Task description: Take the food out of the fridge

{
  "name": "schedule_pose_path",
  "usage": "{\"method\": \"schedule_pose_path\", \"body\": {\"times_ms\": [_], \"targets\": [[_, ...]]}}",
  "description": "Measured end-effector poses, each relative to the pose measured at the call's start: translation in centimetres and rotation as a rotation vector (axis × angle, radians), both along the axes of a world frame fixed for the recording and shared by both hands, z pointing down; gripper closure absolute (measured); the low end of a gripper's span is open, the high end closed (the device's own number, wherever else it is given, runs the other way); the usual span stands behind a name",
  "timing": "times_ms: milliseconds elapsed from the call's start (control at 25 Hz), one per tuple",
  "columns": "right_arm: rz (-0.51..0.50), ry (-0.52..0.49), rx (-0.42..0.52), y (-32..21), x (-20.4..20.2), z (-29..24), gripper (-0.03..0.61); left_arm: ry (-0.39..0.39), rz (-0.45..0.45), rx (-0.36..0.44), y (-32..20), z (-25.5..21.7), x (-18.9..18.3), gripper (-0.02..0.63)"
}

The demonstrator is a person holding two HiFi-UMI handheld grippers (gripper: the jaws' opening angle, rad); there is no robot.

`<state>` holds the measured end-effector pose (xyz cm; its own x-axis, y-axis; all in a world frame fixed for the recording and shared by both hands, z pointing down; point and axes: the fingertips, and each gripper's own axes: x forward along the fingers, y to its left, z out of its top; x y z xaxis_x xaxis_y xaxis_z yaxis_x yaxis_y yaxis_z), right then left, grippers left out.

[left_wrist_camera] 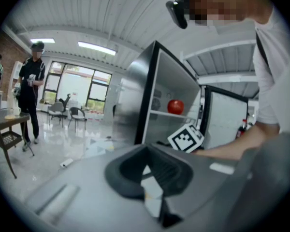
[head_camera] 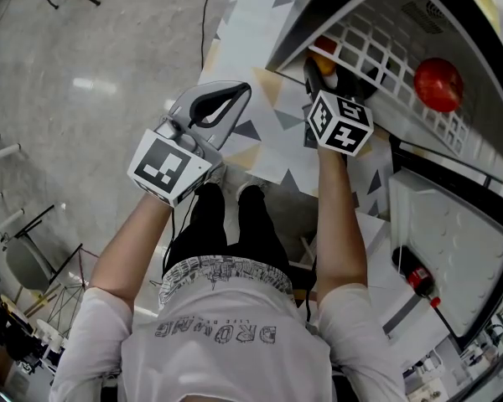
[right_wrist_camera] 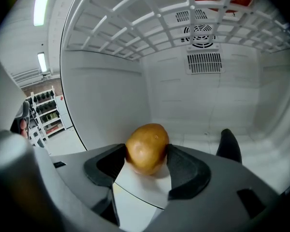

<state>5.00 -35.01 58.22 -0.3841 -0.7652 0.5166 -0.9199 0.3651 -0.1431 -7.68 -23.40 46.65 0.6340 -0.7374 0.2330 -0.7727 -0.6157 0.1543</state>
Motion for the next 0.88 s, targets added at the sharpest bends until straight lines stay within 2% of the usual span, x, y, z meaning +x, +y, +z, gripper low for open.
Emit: {"method": "schedule_pose_path", "body": {"times_ms": [440, 880], "targets": [[-0.024, -0.03, 0.017, 1.9, 0.0, -1.9, 0.313, -0.006, 0.029, 0.005, 0.3, -0.6, 1.0, 0.607], [0.008, -0.057, 0.062, 5.9, 2.7, -6.4, 0.313, -0.02, 0.111, 0.033, 1.1, -3.1, 3.6, 0.607]]}}
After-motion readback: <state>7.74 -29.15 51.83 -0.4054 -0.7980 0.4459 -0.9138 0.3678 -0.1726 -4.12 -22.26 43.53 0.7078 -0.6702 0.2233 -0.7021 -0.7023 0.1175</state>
